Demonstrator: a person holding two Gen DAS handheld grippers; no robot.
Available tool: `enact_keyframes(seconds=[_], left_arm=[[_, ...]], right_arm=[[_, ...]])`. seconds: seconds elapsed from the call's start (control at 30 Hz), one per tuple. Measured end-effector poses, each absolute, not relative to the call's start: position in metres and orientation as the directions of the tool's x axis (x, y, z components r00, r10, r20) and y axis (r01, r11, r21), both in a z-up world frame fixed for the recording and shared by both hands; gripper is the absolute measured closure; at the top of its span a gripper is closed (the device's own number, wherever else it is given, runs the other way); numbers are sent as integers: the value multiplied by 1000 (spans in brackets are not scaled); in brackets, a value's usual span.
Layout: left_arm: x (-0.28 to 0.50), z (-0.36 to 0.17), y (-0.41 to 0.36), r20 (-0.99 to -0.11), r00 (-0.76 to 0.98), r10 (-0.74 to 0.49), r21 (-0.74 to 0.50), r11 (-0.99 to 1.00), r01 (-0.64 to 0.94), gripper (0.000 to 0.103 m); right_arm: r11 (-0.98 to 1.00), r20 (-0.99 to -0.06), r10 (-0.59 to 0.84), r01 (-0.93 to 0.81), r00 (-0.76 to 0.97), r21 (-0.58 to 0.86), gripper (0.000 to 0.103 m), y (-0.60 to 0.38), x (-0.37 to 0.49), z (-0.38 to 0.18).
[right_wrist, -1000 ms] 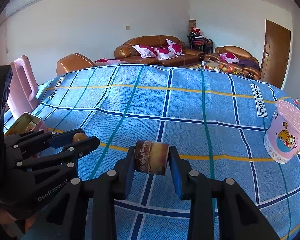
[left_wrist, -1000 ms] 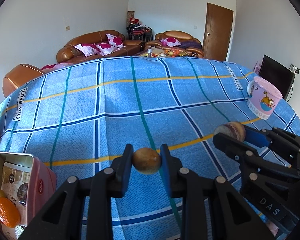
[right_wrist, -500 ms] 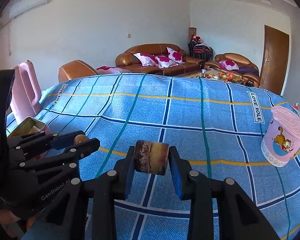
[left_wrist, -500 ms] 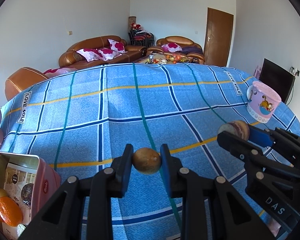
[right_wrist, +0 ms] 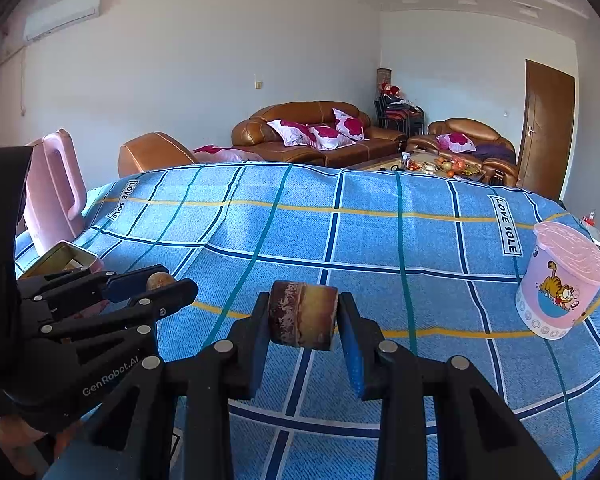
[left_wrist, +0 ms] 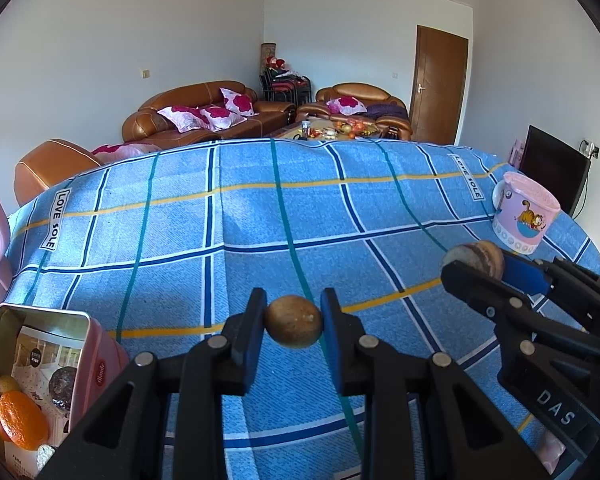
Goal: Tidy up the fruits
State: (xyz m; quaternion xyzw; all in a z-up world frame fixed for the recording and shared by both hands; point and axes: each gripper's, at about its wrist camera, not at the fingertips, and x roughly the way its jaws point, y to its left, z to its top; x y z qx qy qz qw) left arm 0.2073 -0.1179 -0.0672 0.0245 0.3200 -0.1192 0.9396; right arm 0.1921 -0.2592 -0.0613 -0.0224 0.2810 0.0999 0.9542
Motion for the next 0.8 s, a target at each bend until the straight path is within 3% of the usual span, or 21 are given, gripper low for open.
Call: enact_keyframes(seconds=[0.8], left_arm=[[196,-60,-116,-551,811,-195,-13,974,225,74]], right_arm=[[980,-474,171,-197,864,-7,68,-260,177,-55]])
